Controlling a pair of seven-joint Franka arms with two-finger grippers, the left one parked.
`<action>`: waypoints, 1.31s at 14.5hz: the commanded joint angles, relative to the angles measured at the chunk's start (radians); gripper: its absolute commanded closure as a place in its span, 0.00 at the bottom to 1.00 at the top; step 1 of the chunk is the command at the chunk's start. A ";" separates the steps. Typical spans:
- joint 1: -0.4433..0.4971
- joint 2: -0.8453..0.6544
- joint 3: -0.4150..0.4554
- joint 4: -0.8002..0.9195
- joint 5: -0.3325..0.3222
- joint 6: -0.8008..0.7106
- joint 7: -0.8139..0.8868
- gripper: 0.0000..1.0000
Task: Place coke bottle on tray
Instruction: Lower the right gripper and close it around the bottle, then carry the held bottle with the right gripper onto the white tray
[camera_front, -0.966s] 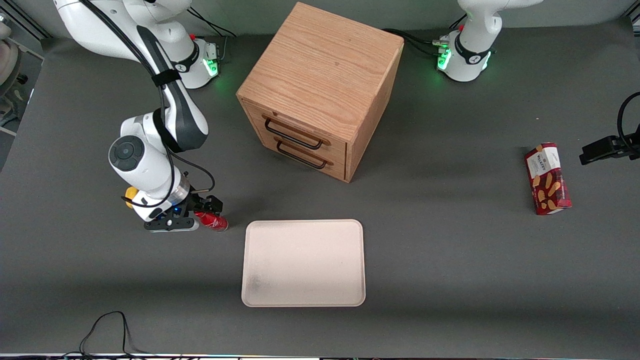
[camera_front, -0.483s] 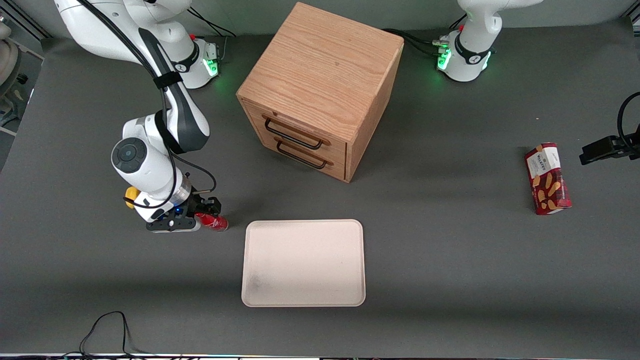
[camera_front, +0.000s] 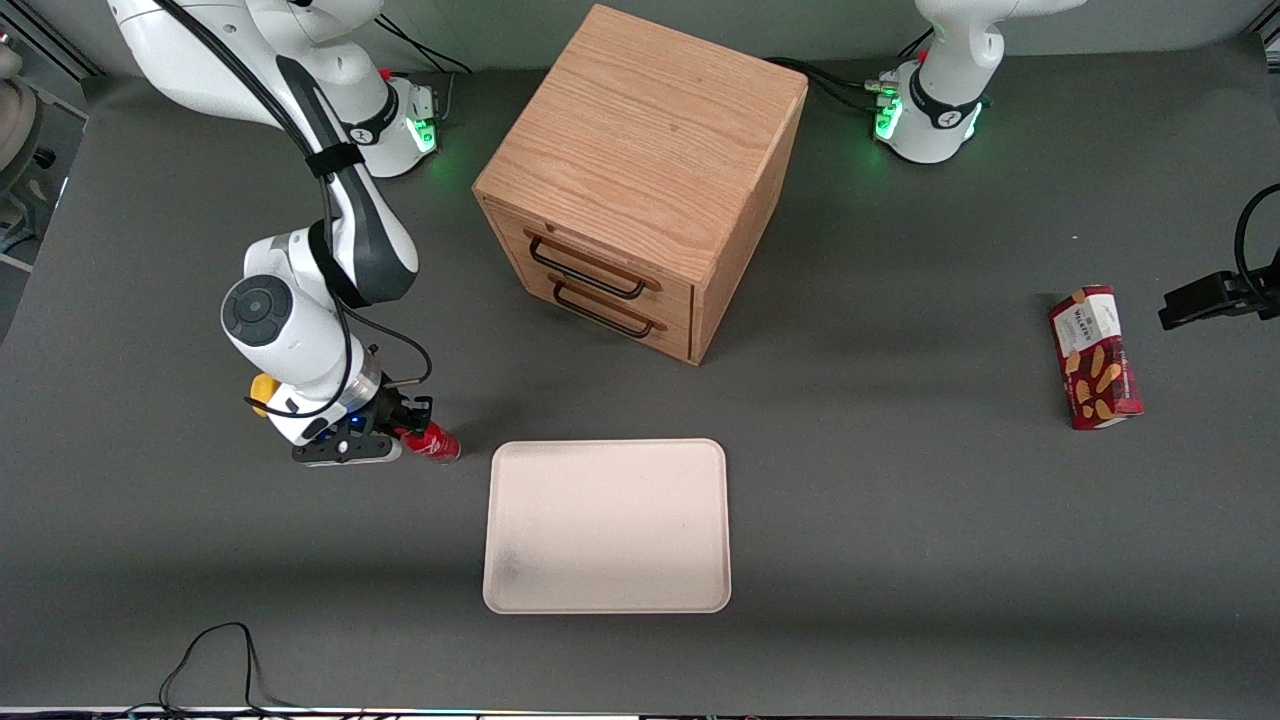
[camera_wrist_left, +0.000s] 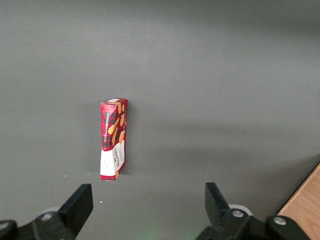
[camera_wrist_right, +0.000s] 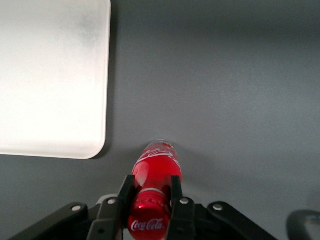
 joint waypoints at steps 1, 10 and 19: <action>-0.004 -0.023 -0.002 0.054 0.007 -0.090 -0.048 1.00; -0.015 -0.063 -0.007 0.523 0.005 -0.697 -0.054 1.00; -0.016 0.022 -0.005 0.815 0.012 -0.864 -0.052 1.00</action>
